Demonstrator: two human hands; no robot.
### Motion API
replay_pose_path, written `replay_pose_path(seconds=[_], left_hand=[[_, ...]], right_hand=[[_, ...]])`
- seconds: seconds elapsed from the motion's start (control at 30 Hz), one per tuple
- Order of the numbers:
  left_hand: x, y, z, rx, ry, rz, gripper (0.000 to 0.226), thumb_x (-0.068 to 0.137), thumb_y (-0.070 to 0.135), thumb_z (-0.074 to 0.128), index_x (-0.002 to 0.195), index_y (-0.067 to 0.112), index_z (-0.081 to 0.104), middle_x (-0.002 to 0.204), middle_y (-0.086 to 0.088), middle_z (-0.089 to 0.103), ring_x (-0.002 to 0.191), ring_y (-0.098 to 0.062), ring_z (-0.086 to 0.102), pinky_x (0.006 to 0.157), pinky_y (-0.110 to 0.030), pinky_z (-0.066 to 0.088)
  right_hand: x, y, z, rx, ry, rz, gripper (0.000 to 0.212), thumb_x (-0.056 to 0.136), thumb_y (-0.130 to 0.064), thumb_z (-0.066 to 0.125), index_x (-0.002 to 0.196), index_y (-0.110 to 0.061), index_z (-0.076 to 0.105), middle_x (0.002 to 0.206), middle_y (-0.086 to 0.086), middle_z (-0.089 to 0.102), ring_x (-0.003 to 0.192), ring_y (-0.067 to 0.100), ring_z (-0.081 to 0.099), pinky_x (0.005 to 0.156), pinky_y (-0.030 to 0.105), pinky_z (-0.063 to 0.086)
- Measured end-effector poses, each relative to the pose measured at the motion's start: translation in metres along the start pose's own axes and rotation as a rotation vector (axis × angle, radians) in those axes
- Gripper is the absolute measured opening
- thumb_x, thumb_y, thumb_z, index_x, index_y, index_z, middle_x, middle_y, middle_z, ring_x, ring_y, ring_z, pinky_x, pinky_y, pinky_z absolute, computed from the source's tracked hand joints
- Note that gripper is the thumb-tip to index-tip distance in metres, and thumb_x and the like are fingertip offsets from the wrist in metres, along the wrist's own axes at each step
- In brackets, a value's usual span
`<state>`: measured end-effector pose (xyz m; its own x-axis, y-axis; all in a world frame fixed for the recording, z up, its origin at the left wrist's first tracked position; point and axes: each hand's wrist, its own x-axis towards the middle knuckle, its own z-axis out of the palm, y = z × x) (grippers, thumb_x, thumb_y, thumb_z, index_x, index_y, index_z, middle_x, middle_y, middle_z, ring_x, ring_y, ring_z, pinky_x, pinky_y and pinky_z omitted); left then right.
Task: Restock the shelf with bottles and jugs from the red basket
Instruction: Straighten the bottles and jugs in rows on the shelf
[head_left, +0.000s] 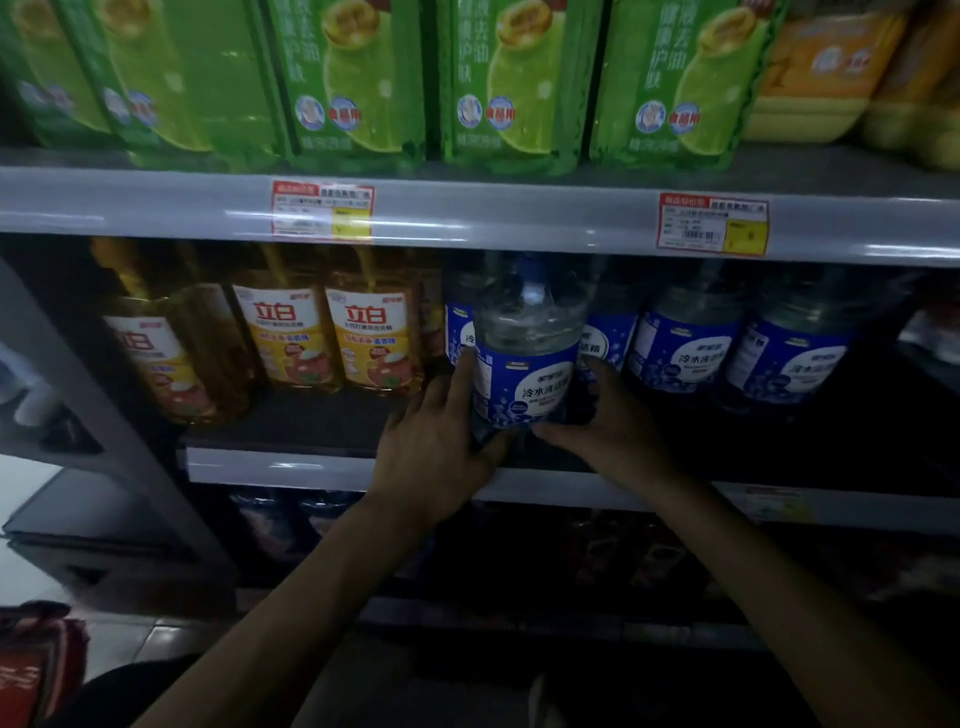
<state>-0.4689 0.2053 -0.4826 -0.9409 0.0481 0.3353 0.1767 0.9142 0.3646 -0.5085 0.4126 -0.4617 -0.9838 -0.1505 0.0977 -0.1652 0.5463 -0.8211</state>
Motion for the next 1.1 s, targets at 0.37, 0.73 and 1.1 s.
replay_pose_path(seconds=[0.37, 0.73, 1.1], left_hand=[[0.028, 0.006, 0.017, -0.176, 0.066, -0.088, 0.090, 0.090, 0.059, 0.068, 0.158, 0.021, 0.023, 0.149, -0.006, 0.057, 0.122, -0.029, 0.065, 0.088, -0.050, 0.060], [0.028, 0.010, 0.020, -0.542, 0.107, -0.179, 0.095, 0.073, 0.059, 0.084, 0.149, 0.030, 0.036, 0.141, 0.002, 0.064, 0.121, -0.016, 0.066, 0.095, -0.046, 0.061], [0.005, -0.017, -0.003, -0.658, 0.151, -0.205, 0.089, 0.070, 0.047, 0.093, 0.144, 0.031, 0.045, 0.135, 0.010, 0.069, 0.116, -0.008, 0.069, 0.092, -0.041, 0.062]], right_hand=[[0.039, 0.018, 0.012, 0.149, -0.055, -0.034, 0.093, 0.063, -0.012, 0.095, 0.134, -0.033, 0.039, 0.122, -0.017, 0.057, 0.115, 0.010, 0.058, 0.089, 0.026, 0.055], [0.031, 0.024, 0.028, 0.206, 0.028, -0.115, 0.113, 0.059, -0.013, 0.098, 0.148, -0.030, 0.031, 0.126, -0.030, 0.054, 0.111, -0.010, 0.060, 0.081, 0.016, 0.056], [0.022, 0.012, 0.067, 0.140, 0.113, -0.087, 0.117, 0.041, -0.044, 0.100, 0.141, -0.039, 0.038, 0.136, -0.010, 0.062, 0.121, 0.011, 0.062, 0.092, 0.044, 0.059]])
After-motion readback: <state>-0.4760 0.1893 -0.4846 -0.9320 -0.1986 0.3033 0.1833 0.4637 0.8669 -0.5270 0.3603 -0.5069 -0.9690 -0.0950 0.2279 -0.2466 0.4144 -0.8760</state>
